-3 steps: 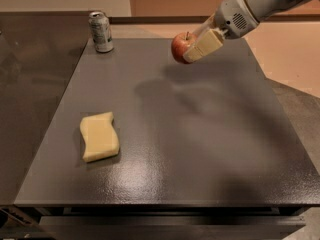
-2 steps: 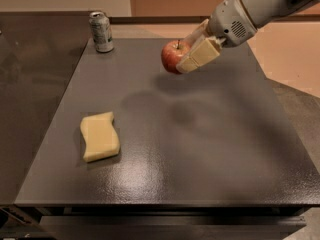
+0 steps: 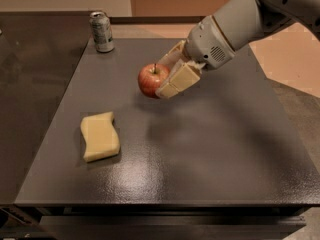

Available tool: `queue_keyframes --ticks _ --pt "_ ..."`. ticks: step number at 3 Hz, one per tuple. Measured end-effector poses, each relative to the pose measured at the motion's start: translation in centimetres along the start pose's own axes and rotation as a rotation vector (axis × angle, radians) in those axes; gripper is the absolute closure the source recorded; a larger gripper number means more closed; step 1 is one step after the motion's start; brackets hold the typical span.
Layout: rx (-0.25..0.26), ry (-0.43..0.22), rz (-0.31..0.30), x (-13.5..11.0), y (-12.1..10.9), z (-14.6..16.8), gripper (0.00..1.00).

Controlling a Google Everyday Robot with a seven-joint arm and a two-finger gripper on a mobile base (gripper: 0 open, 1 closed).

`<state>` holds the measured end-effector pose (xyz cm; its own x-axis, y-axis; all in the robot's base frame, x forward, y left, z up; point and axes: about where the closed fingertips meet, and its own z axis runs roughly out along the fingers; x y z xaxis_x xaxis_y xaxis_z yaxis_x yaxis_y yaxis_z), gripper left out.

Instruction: Move apple near sponge

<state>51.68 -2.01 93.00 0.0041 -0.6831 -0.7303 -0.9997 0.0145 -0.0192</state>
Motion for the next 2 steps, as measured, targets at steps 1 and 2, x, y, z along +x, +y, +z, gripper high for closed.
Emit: queue_keyframes --ticks 1,2 --pt "-0.034 0.008 -0.007 0.0 0.7 2.4 1.0" --pt "-0.06 0.006 -0.021 -0.3 1.3 4.7 1.0"
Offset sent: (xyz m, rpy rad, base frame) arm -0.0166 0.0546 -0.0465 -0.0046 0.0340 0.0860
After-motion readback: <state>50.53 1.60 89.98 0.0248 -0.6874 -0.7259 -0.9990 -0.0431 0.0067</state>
